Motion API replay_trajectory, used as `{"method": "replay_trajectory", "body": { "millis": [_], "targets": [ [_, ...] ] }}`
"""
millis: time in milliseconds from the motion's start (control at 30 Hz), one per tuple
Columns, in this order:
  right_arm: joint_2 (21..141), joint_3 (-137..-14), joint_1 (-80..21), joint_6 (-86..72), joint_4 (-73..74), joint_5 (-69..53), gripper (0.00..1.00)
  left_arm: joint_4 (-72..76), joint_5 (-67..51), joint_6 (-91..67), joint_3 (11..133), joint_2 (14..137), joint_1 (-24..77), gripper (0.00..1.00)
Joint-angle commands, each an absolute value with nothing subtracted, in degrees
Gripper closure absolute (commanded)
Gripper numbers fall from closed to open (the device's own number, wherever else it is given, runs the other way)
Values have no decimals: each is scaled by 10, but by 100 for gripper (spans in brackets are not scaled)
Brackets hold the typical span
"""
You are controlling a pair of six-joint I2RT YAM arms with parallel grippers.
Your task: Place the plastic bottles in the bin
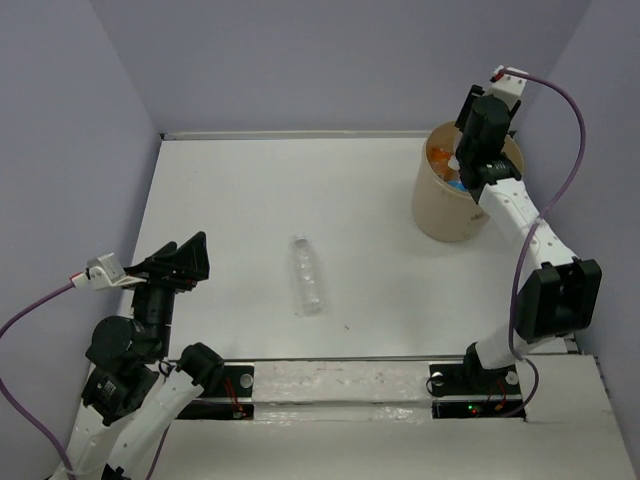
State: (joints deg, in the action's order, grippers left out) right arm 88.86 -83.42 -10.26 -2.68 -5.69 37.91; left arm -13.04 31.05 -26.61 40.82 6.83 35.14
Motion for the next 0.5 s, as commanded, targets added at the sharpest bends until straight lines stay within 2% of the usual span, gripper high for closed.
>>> {"method": "replay_trajectory", "body": {
  "millis": [0, 200, 300, 467],
  "targets": [
    [887, -830, -100, -32, -121, 388, 57, -102, 305, -255, 403, 65, 346, 1],
    [868, -744, -100, -77, -125, 348, 53, -100, 299, -254, 403, 72, 345, 1],
    [856, -722, -100, -84, -122, 331, 46, -100, 297, -255, 403, 75, 343, 1],
    [831, -718, -100, -100, -91, 315, 25, -98, 294, -255, 402, 74, 339, 1]
  ]
}}
